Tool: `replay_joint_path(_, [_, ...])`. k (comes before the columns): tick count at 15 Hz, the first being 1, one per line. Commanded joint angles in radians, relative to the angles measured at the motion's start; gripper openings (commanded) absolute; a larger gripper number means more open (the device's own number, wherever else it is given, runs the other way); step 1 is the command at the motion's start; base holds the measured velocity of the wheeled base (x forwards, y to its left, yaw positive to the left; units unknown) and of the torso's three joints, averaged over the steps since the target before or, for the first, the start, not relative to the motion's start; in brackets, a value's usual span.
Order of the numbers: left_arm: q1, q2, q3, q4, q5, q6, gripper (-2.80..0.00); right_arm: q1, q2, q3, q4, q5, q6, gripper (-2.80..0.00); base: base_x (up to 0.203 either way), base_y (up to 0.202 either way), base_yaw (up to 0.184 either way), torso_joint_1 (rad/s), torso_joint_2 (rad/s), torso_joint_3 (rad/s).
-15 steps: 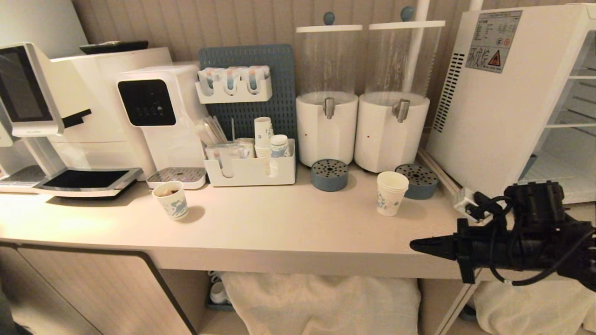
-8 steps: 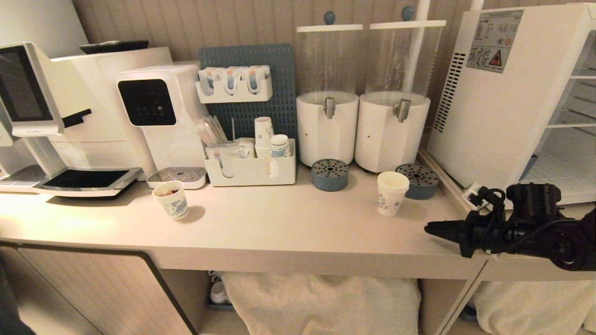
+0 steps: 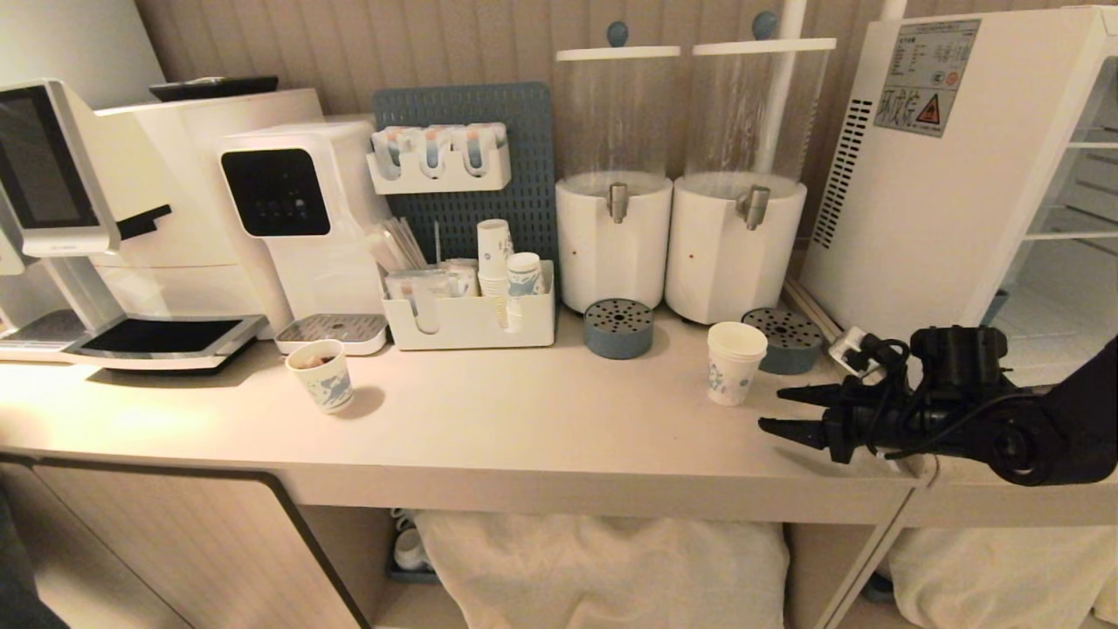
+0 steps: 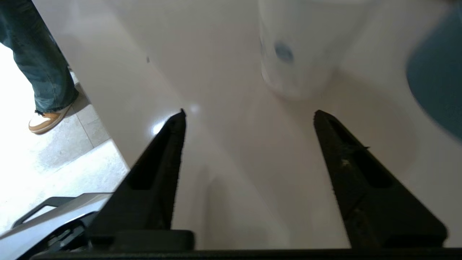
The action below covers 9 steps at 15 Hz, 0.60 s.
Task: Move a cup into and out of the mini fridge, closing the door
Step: Put the paper cup in the freezer
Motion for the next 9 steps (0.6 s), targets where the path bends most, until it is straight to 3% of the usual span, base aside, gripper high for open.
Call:
replay_joint_path(1, [0.0,0.0,0.0,0.0,0.0,-0.001,-2.8,0.006,0.023,-0.046,-0.003,0.005,-0.006,0.0,0.0,0.0,0.0,0.0,0.0,0.0])
replay_joint_path(9, [0.0,0.0,0.0,0.0,0.0,-0.003,-2.8,0.006,0.174,-0.276,0.063,0.005,-0.007,0.0,0.0,0.0,0.0,0.0,0.0,0.0])
